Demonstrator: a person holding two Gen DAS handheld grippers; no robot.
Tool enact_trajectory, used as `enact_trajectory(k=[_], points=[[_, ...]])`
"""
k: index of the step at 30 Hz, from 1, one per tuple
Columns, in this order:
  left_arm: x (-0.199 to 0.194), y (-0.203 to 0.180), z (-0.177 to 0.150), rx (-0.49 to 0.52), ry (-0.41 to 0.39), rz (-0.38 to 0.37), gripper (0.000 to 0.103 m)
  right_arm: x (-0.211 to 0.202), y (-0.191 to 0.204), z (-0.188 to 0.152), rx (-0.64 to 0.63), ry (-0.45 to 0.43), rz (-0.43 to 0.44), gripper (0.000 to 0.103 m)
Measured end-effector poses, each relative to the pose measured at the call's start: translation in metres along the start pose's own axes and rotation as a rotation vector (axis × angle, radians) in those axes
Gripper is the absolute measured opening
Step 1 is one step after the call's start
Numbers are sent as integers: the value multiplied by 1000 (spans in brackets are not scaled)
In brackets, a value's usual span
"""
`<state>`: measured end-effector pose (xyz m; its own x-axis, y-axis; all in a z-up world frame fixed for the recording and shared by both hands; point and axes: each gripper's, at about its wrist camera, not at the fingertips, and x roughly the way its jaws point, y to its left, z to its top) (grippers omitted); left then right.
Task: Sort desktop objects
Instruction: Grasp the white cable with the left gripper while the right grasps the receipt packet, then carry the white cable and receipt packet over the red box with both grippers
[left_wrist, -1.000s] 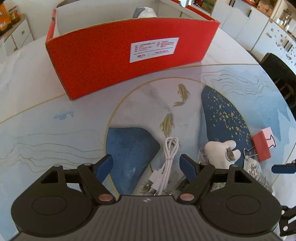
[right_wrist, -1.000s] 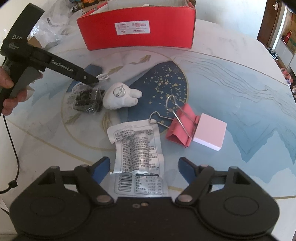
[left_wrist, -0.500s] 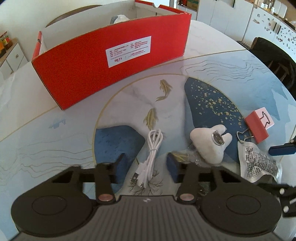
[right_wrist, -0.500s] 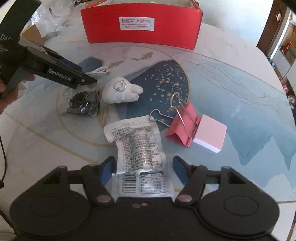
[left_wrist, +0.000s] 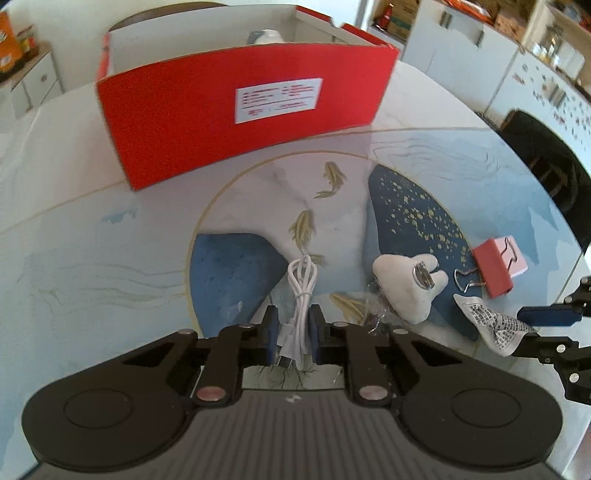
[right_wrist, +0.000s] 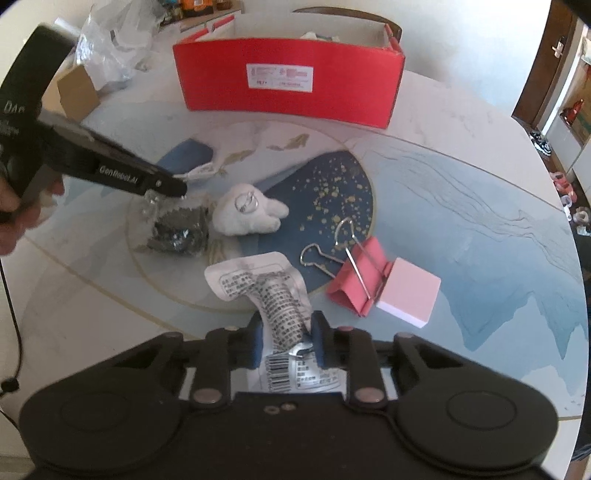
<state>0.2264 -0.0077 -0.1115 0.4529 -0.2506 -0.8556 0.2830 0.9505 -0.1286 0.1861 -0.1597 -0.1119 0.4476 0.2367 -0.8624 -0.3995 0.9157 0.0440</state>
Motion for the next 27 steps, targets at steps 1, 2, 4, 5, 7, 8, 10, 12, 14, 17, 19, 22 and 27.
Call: enact_trajectory(k=[1,2,4,5,7,8,10,12,14,17,19,22,27], points=[[-3,3,0,-20,-3,-6,15,-2,0,1,7,-3,3,22],[-5,5,0,-36,-6,-10,15,-4,-2,2,15,-7,11,21],[-10,8,2,-64,-13,-15,15,-8,-4,5,35,-11,26,20],[-12,10,3,-78,-16,-19,15,-10,-5,7,45,-13,35,20],[-17,12,6,-96,-26,-23,15,-14,-6,9,50,-20,40,20],[-20,12,6,-100,-33,-21,15,-16,-6,11,56,-20,40,20],[-26,12,9,-108,-46,-25,15,-20,-9,15,73,-24,53,20],[-33,13,11,-113,-62,-27,15,-26,-11,21,82,-31,59,20],[-39,14,14,-117,-68,-33,15,-30,-12,30,84,-43,68,20],[-48,15,22,-125,-74,-33,15,-37,-16,46,93,-65,79,20],[-55,16,29,-129,-85,-33,15,-41,-21,60,109,-79,91,20],[-65,18,41,-133,-108,-33,16,-47,-28,80,129,-109,102,20],[-81,21,68,-135,-150,-40,15,-57,-39,116,150,-175,119,20]])
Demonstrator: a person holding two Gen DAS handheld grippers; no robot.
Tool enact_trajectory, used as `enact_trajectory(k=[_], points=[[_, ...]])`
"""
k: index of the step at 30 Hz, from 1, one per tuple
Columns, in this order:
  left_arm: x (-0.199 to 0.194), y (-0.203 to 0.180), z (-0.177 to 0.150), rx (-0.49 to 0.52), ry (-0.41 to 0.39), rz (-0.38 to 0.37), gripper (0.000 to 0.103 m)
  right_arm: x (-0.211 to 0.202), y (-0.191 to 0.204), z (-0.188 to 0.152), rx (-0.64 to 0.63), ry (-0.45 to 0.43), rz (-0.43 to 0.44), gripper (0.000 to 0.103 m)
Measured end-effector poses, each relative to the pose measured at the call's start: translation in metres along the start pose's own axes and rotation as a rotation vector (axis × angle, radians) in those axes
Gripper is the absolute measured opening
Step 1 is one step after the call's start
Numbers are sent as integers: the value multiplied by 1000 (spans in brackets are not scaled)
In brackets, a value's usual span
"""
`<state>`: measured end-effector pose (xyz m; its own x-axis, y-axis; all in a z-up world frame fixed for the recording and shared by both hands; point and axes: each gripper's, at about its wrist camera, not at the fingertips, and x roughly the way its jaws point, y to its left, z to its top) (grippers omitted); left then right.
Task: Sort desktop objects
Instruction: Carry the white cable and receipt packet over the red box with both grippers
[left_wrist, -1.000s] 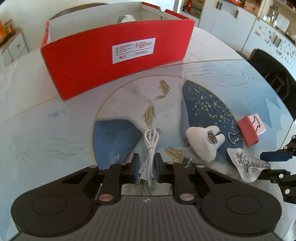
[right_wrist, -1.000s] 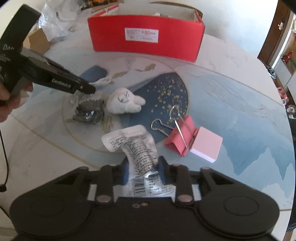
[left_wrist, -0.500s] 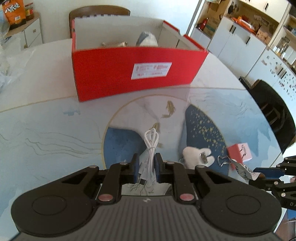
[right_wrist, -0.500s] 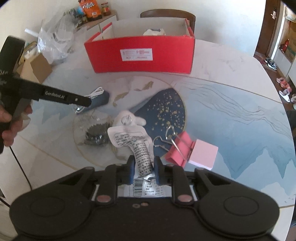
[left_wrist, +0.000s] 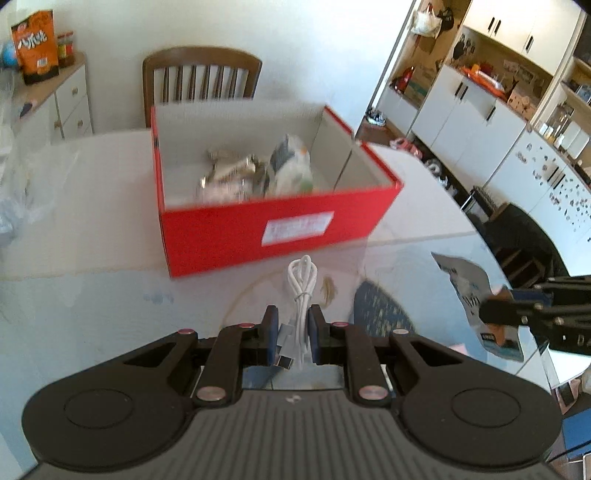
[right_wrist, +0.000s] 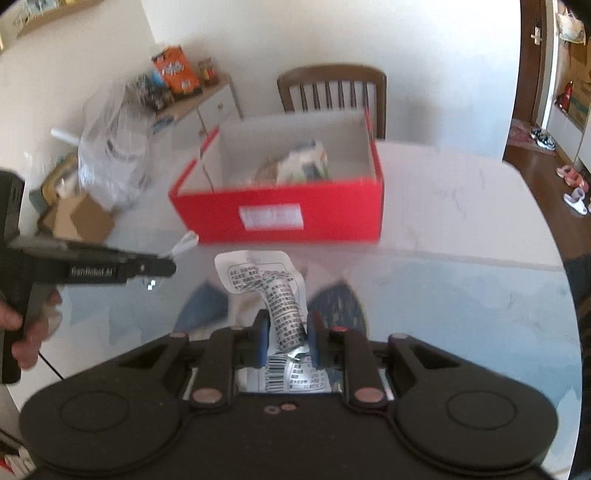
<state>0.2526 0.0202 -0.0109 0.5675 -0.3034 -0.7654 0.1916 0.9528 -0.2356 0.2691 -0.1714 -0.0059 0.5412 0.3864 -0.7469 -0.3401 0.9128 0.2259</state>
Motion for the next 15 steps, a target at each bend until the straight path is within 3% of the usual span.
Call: enact_trajectory(k=[8,15], points=[[-6,-2,55,21,-63,-2,16,7,-2,65,-10,-92,19,20],[10,1,97,41,-80,36,16,33,-6,115,8,-120,24,20]])
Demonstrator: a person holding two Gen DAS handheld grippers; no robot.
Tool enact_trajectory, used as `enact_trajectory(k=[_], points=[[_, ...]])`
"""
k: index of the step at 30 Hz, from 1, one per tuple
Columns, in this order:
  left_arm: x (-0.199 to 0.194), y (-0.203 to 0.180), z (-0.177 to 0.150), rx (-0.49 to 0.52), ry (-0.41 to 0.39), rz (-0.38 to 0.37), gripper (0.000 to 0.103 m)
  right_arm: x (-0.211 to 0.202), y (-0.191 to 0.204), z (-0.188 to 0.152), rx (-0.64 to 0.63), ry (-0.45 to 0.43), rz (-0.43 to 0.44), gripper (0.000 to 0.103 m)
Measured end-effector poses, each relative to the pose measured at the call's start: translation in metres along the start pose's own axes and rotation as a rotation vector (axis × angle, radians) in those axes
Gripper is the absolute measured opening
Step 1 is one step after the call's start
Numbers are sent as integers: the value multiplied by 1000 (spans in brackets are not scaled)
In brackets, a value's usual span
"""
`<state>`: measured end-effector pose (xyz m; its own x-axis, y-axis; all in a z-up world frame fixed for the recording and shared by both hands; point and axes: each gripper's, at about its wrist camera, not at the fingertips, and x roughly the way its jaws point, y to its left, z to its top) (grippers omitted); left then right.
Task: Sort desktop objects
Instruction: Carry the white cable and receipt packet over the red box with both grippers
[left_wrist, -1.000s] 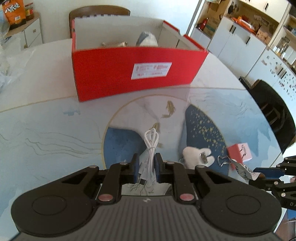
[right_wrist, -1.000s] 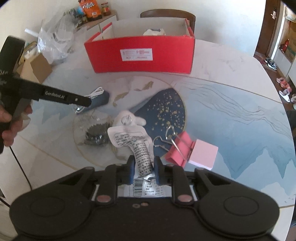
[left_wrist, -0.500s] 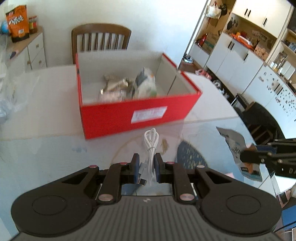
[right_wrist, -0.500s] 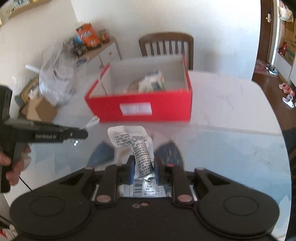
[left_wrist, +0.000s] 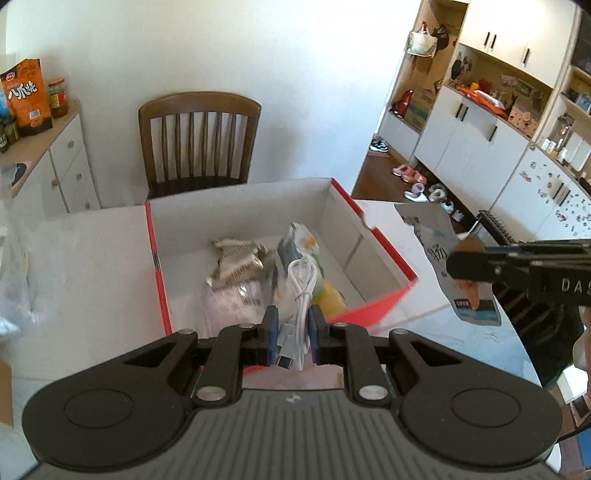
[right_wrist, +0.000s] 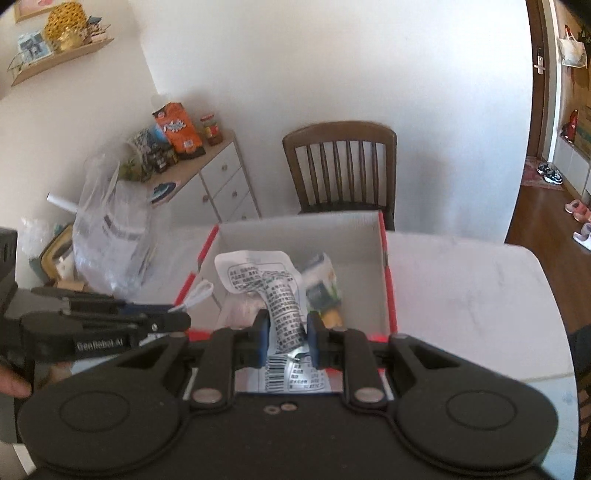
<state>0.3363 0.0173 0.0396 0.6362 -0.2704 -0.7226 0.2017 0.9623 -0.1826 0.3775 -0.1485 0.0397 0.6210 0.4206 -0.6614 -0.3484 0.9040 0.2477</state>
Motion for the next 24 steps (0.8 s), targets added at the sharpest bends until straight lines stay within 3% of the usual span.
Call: enact_trajectory(k=[9,24], points=[[54,18,37,-18,32,63,16,65,-20,27,61,31,-64,20],[138,28,40,16,155,147,16,144,-31,1,65,143,-157,20]])
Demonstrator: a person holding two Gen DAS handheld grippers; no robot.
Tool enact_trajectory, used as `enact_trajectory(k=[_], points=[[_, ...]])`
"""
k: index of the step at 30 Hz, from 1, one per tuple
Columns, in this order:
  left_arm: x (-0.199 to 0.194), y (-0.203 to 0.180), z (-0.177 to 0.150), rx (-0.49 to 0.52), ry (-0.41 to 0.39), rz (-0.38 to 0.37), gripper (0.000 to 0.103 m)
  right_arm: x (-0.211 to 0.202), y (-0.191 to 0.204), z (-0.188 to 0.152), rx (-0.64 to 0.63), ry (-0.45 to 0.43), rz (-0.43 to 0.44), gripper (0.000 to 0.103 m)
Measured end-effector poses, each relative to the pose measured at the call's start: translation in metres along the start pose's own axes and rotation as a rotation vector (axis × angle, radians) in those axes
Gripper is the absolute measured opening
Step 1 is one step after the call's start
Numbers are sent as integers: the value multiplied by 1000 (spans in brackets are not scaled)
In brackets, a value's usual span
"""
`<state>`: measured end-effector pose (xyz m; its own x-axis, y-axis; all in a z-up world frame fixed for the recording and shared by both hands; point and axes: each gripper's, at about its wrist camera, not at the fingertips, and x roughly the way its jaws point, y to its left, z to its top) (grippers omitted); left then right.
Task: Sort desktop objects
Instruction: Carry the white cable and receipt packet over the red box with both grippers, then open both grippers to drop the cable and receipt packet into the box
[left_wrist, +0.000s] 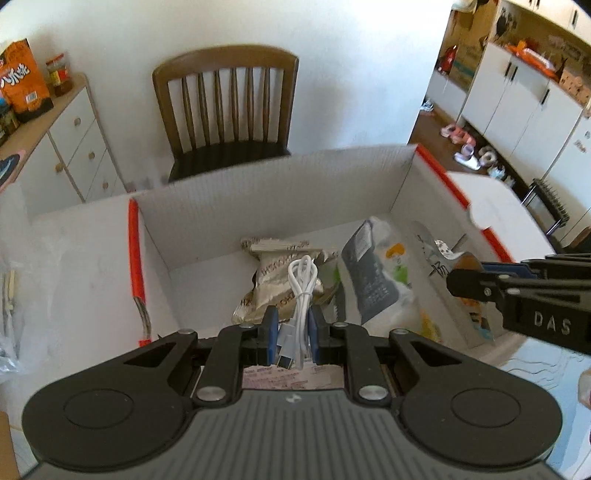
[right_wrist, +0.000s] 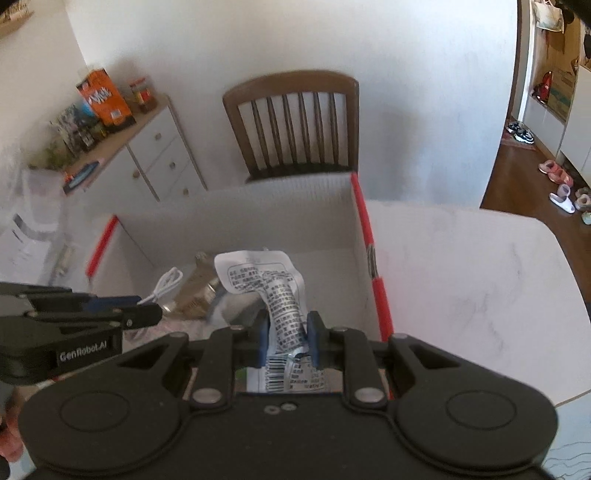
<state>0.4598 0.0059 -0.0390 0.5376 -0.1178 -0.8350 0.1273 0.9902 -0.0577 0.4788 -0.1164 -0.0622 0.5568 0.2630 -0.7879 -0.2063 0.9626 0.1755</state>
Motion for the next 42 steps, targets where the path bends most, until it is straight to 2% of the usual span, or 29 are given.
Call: enact_trajectory(k=[7,15,21,29,42], points=[[24,-5,-4,8,67,24,16,12,0,-8,-15,33,-8,20],[29,-14,-5,26,99,34,16,14,1,-12,-49,72,-15,21],[21,-11,-5,-17,96,23,16,1,1,-11,-50,66,8,34],[-9,-10,-8,-37,33,4,24,-29,-1,-7,-51,6,62,69],[-52,-14,-17,-67,-23,-60,24,-75,2,-18,-94,-57,93,81]])
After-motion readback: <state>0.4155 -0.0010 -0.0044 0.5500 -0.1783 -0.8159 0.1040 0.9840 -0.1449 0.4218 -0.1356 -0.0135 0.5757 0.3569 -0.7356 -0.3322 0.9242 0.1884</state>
